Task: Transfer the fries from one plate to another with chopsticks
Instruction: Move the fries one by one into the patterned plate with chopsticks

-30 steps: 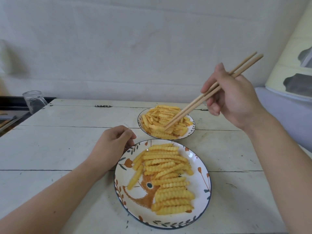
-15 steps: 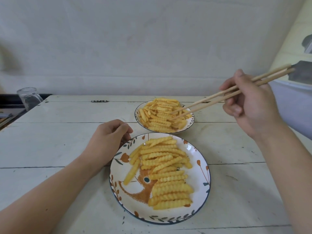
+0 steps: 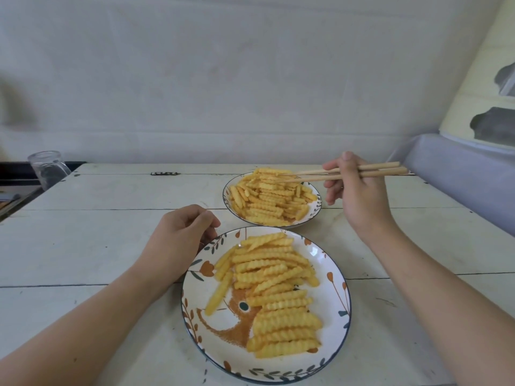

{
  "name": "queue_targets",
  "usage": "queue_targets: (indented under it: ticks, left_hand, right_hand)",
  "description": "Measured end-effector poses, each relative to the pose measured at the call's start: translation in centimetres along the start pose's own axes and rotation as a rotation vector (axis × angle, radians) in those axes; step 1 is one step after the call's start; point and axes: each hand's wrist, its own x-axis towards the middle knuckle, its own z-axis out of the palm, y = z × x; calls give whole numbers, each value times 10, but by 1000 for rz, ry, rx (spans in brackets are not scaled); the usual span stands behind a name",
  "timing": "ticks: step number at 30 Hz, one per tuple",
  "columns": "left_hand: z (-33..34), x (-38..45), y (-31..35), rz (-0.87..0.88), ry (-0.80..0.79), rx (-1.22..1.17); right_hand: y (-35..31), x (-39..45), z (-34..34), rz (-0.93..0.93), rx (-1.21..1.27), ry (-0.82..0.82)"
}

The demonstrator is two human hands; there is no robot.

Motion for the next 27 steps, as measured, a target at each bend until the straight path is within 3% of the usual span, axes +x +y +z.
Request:
queue_targets:
  ticks: [9,18,27]
  left_hand:
    - [-1,0,0,6,0,20]
    - [0,-1,1,4,8,11]
    - [0,0,-1,9,4,6]
  right_hand:
    - [-2,-10,11,-45,-51,-103]
    - [-23,-4,-4,-76,39,-1]
    - [-11,-20,16,-38,-105,-114]
